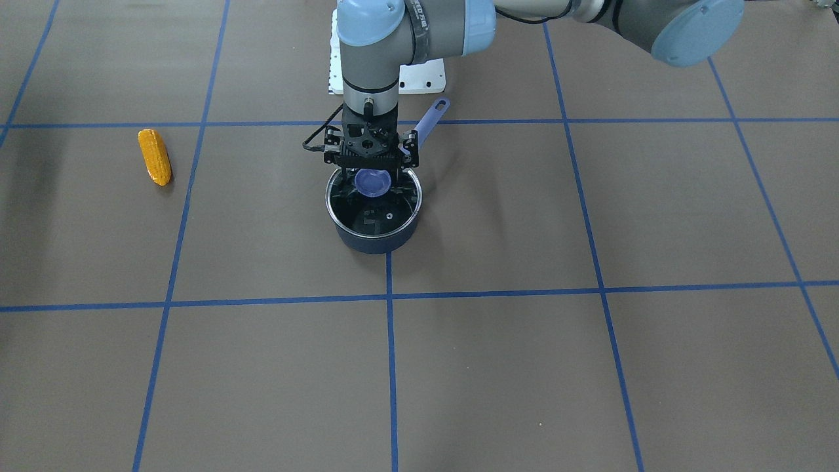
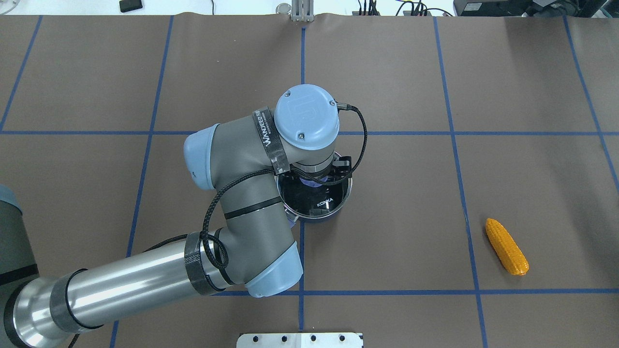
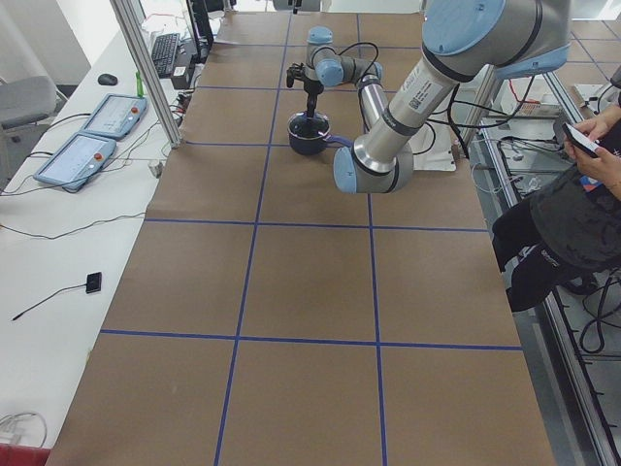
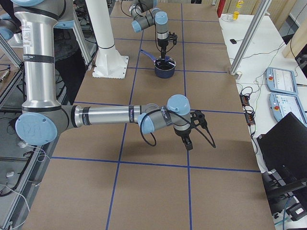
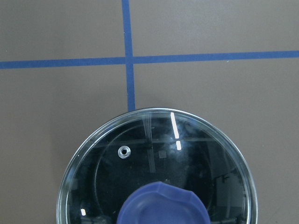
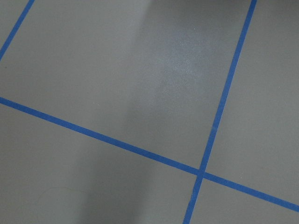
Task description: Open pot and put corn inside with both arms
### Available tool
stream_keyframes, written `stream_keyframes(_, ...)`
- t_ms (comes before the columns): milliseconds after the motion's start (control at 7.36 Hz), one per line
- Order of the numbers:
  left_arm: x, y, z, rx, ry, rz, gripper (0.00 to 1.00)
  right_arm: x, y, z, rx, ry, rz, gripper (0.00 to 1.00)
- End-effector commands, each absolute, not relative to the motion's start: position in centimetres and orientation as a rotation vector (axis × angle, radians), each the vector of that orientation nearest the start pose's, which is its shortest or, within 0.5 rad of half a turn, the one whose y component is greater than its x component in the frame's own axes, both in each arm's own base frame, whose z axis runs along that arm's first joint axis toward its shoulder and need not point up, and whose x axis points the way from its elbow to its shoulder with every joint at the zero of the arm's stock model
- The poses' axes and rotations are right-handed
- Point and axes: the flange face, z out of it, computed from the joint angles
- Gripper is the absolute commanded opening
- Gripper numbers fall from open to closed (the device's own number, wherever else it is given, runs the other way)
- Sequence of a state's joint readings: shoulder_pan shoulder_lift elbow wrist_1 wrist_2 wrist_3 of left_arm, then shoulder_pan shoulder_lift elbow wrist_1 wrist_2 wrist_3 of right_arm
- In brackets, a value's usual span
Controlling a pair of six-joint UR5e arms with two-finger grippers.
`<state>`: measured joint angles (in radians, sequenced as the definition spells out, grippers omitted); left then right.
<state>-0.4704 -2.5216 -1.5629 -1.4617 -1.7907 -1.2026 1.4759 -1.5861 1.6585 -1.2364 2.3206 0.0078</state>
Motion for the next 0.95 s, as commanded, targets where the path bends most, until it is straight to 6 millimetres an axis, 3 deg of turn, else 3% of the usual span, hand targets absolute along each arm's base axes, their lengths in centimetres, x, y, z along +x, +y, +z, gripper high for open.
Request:
stream_keyframes(0, 58.8, -42.6, 8.5, 0.176, 0.842, -0.013, 0.98, 1.8, -51.0, 58.6, 0.351, -0.759, -0.234, 1.0)
stream_keyframes(272, 59.4, -43.0, 9.0, 0.186, 0.843, -0.017, 0.96, 1.7, -51.1, 58.4, 0.354, -0.76, -0.236, 1.0)
stream_keyframes(815, 59.1, -43.1, 9.2, 0.205, 0.84, -0.025, 0.41, 1.7, -51.3, 58.3, 0.357, -0.758, -0.237, 1.0)
